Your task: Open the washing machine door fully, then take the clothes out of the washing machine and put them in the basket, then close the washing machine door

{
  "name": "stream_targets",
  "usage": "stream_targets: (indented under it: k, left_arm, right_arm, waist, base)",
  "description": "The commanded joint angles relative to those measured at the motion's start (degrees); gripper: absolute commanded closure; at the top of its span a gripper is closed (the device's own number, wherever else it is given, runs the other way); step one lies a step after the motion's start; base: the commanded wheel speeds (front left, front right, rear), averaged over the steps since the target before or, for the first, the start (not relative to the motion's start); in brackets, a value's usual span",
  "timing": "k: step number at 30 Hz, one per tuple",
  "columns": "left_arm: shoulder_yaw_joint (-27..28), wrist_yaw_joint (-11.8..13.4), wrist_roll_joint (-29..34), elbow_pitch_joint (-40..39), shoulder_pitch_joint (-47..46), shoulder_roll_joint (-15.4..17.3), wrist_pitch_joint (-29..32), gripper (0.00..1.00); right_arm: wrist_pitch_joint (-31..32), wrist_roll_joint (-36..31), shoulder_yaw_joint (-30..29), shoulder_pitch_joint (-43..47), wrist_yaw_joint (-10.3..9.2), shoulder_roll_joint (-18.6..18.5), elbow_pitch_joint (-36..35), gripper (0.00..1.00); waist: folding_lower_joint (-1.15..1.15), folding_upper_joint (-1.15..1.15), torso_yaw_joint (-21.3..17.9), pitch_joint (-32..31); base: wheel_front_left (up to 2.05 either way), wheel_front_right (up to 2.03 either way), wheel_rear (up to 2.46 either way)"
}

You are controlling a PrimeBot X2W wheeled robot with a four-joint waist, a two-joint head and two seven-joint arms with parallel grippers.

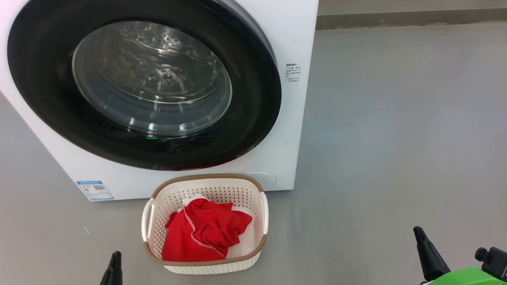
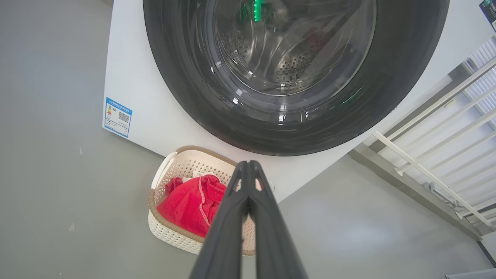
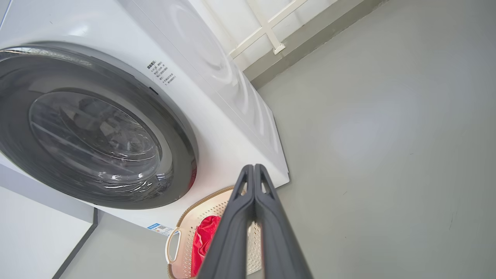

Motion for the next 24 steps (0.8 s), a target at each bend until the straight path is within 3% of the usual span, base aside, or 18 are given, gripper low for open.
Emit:
stream_targets:
  k: [1,24]
  left_arm:
    - [0.58,-0.14,-2.23,-1.57,-2.71,0.54,0.36,1.0]
    - [0.77,-0.2,-16.26,-1.77,-4.49,0.56,3.99,1.0]
  right_arm:
    - [0.55,1.81,-0.54,-2.63,-0.08,-0.63,-1.67,1.0]
    - [4.24,12.61,-2.17,-4.76,-0.12,0.64,-2.34,1.0]
  waist:
    - [-0.01,0.0,0.04,0.0]
    - [-0.01,0.0,0.43,0.0]
  base:
    - [0.0,0.0,0.0]
    - [0.0,0.0,0.0]
